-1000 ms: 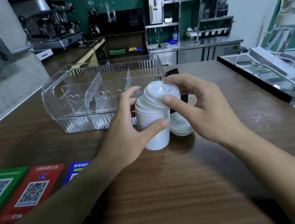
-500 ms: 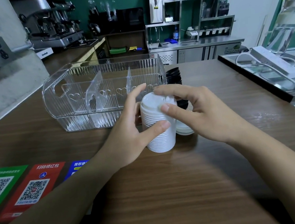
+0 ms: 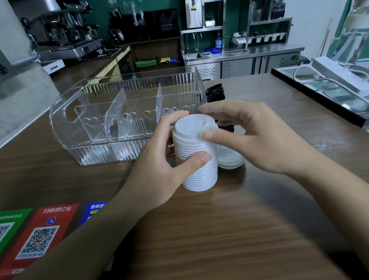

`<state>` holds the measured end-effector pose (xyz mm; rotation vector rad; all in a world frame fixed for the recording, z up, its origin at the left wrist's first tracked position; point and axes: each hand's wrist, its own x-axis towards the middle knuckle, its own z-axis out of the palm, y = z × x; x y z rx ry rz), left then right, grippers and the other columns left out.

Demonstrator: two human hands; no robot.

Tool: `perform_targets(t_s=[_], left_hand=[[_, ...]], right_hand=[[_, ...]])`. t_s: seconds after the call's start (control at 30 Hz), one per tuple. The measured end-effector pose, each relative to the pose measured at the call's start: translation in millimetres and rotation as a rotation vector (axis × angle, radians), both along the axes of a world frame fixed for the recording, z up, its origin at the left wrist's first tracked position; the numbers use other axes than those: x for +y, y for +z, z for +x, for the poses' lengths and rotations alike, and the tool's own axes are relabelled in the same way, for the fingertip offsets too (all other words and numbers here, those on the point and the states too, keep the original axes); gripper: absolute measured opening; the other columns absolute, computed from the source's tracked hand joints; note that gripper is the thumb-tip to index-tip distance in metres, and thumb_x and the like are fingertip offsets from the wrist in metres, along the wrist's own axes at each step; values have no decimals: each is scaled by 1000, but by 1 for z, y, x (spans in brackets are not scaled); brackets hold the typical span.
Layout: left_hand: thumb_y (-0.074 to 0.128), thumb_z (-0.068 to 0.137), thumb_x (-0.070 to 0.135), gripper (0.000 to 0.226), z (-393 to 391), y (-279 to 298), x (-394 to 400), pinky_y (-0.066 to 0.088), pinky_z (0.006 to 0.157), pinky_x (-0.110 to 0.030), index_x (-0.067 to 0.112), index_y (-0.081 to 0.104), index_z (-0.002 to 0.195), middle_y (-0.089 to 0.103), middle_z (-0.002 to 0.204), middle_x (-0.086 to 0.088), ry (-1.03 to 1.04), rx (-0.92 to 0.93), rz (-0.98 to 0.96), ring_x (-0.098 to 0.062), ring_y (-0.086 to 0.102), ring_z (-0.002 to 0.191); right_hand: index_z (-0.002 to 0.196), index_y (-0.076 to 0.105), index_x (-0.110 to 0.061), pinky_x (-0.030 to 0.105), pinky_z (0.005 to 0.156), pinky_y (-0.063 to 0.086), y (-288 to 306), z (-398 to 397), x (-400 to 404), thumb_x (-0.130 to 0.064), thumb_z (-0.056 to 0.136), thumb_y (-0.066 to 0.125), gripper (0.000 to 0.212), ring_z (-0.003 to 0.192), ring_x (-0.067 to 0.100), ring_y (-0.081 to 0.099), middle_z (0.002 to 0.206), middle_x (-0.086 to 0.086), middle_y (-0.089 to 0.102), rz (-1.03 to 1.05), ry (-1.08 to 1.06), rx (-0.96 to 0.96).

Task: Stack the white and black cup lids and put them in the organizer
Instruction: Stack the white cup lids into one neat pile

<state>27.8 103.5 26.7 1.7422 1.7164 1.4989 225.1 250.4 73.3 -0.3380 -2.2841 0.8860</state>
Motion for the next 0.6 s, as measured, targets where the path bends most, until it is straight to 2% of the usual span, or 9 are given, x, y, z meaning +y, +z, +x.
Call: perform_targets(t_s=[0.13,0.23,0.3,0.47,0.6], left_hand=[[87,93,48,74,-3,2,-1,54,119,-38,41,50,157,68,149,24,13,13,-9,-8,65,143],[86,92,50,72,-5,4,-3,52,114,-23,44,50,154,65,149,31,25,18,-8,-3,63,142],[86,92,51,73,-6,4,-3,52,113,-20,41,52,155,65,149,31,44,40,2,-1,63,142],[87,90,56,81,-10,3,-3,52,120,-36,35,52,161,65,154,24,96,51,-7,-4,61,146],[86,90,58,82,-11,4,-3,52,120,-36,35,52,161,66,153,23,109,46,-11,-5,62,144]], right_hand=[[117,82,-24,25,96,58,5,13,21,-32,106,73,16,104,0,75,108,-18,82,111,-113,-41],[107,84,-26,17,85,54,3,18,32,-32,100,80,10,98,2,73,99,-18,80,182,-159,-167],[103,83,-29,13,78,49,0,18,32,-36,94,85,11,99,5,71,98,-16,78,180,-129,-250],[105,83,-40,27,95,50,-7,16,29,-55,79,93,32,104,2,65,107,-23,68,227,-73,-444],[109,79,-46,36,108,41,-7,19,35,-63,73,93,42,116,5,58,113,-26,64,279,-87,-533]])
